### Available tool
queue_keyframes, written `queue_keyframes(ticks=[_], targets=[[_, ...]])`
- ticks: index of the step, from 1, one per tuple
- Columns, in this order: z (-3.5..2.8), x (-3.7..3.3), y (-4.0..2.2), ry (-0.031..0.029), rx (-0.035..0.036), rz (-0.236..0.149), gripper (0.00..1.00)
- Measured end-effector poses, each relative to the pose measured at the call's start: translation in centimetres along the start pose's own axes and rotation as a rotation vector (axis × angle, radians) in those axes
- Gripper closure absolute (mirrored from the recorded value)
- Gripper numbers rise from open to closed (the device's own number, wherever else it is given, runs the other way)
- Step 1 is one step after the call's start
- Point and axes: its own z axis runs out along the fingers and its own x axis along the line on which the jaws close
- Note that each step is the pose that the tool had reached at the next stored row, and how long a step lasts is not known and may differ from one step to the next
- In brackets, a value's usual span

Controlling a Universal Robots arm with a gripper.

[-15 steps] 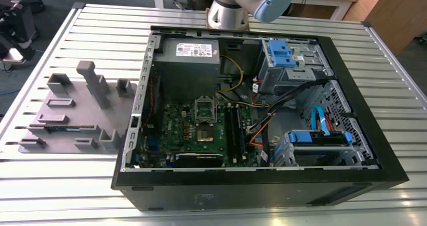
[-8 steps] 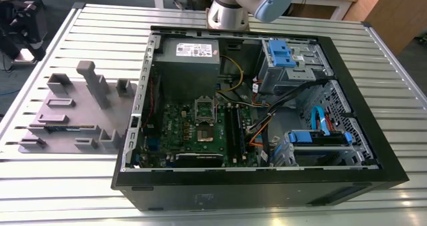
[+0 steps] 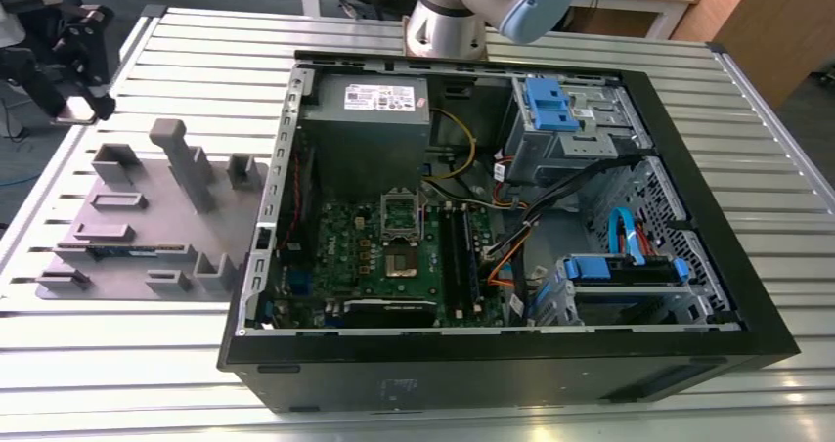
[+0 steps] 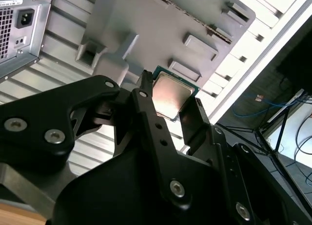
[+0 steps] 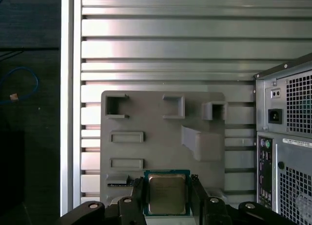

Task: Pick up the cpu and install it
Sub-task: 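Pick up the cpu and move it towards the insertion slot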

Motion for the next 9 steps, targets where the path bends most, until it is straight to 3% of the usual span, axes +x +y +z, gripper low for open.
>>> queue_keyframes(ticks=[9], targets=[[0.09,-2.79,0.06,0.0006,0.0000,0.000,0.53]])
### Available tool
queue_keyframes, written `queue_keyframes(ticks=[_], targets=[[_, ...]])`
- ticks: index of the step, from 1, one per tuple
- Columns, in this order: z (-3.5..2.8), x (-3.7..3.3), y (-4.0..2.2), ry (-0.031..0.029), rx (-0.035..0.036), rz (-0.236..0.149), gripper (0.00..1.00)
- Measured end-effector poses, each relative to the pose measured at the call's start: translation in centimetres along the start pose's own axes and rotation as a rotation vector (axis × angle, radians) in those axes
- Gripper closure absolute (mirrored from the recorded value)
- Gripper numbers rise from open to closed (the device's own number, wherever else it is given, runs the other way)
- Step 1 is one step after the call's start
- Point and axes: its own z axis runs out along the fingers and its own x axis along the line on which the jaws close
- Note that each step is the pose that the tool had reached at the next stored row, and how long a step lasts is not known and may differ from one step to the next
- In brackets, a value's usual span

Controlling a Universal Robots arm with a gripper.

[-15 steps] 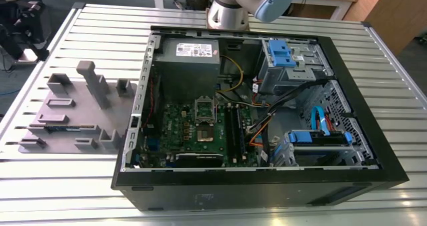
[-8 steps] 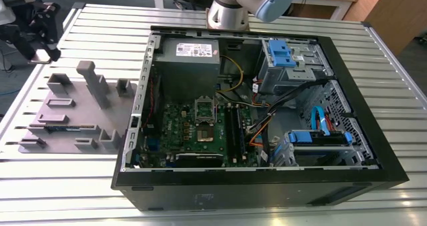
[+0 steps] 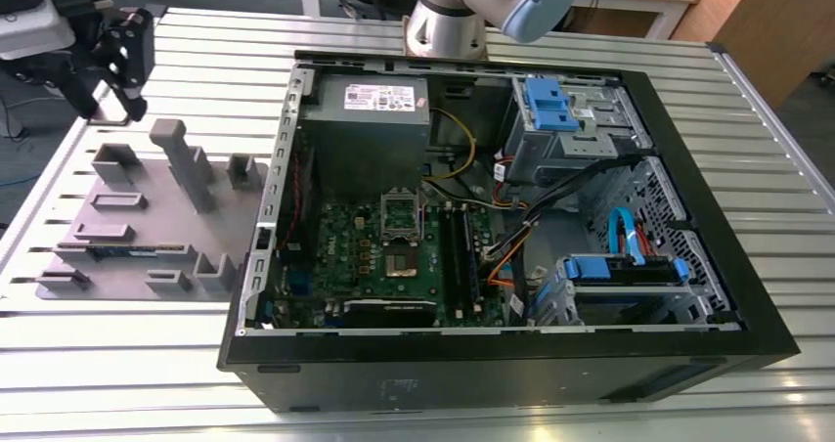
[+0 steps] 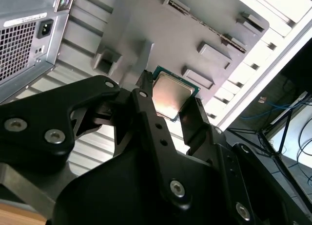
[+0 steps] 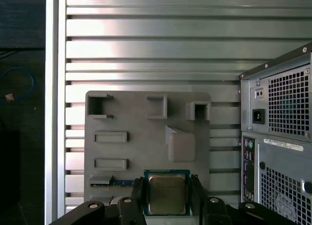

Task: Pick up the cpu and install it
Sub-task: 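Pick up the cpu and move it towards the insertion slot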

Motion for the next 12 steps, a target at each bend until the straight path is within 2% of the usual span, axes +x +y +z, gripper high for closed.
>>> queue_keyframes(ticks=[12], targets=[[0.12,-3.83,0.08,0.0015,0.0001,0.000,0.53]])
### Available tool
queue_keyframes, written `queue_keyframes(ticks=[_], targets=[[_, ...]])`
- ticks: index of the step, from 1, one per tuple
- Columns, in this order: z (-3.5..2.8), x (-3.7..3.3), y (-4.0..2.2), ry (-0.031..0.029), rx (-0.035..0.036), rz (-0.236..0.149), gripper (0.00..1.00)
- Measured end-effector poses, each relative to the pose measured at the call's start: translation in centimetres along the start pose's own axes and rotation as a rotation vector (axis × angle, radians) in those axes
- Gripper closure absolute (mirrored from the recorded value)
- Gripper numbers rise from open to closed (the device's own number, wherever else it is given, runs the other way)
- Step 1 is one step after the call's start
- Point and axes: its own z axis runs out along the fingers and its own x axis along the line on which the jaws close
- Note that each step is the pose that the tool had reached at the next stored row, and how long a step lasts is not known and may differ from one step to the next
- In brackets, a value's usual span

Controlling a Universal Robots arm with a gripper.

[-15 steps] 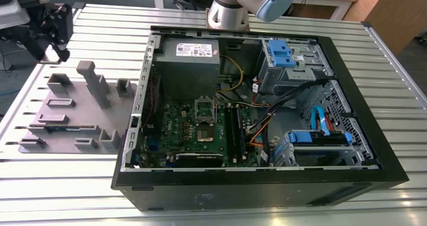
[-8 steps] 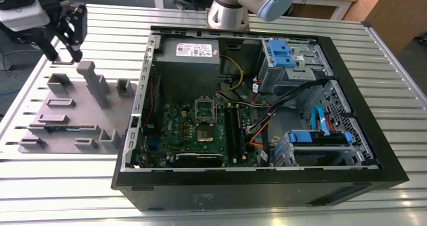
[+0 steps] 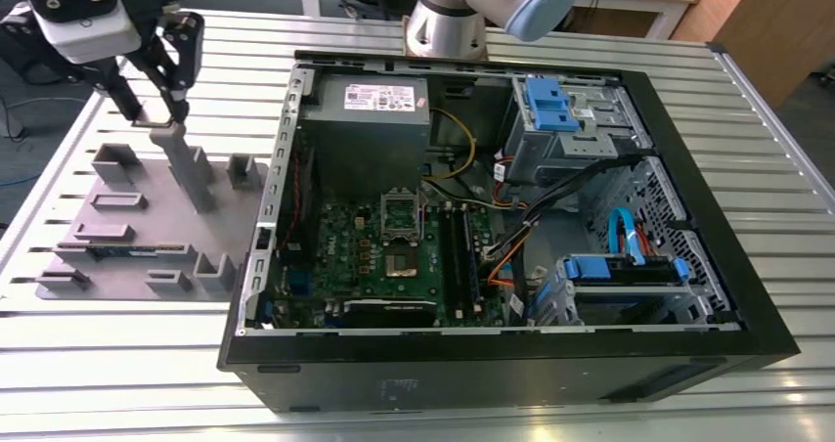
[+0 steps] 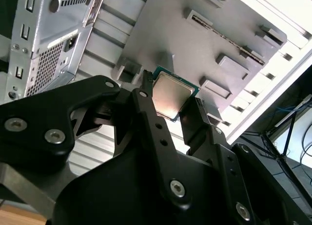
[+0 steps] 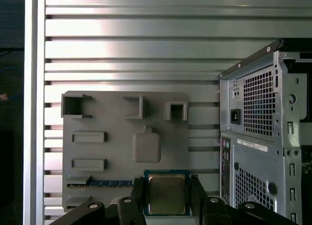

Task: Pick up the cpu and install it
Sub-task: 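Pick up the cpu and move it towards the insertion slot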

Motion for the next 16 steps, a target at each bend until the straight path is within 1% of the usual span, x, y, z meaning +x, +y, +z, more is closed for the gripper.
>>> queue_keyframes(ticks=[4,6,9,11,14,15,16], targets=[[0.04,-1.19,0.03,0.0001,-0.0001,0.000,0.53],[0.04,-1.61,0.03,0.0003,0.0000,0.000,0.53],[0.03,-1.68,0.03,0.0006,0.0001,0.000,0.53],[-0.13,-1.70,0.04,0.0010,0.0002,0.000,0.53],[-0.51,-1.71,0.05,0.0009,0.0001,0.000,0.53],[-1.07,-1.72,0.07,0.0010,0.0000,0.000,0.53],[-1.09,-1.72,0.07,0.0008,-0.0001,0.000,0.53]])
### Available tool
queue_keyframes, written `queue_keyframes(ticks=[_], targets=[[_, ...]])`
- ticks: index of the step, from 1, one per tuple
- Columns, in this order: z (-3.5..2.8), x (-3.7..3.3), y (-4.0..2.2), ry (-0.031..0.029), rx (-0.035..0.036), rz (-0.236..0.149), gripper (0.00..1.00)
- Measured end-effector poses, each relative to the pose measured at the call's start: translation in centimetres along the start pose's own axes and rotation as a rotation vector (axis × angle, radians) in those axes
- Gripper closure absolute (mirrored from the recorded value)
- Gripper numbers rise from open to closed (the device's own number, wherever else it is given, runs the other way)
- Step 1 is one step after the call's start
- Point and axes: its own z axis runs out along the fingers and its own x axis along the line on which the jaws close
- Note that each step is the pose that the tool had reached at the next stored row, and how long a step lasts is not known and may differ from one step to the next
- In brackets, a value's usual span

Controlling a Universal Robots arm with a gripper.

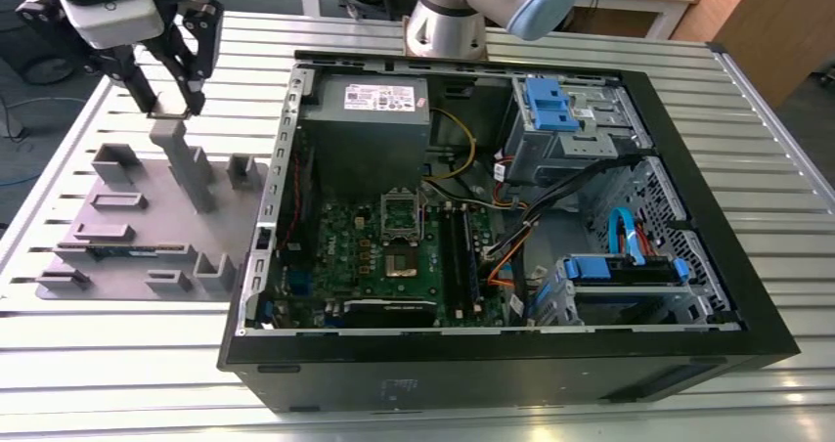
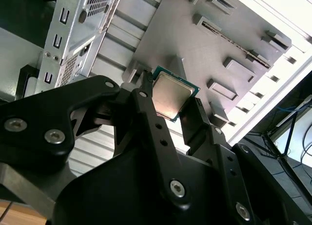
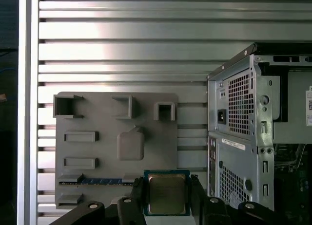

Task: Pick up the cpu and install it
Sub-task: 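Pick up the cpu and move it towards the insertion slot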

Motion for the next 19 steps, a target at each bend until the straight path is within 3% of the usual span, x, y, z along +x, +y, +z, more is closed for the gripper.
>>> queue_keyframes(ticks=[6,7,11,19], targets=[[-0.16,-0.06,0.01,0.0002,0.0002,0.000,0.53],[-0.15,-0.56,0.02,0.0002,0.0001,0.000,0.53],[-0.15,-0.87,0.02,0.0001,0.0001,0.000,0.53],[-0.15,-0.91,0.03,0.0002,0.0001,0.000,0.53]])
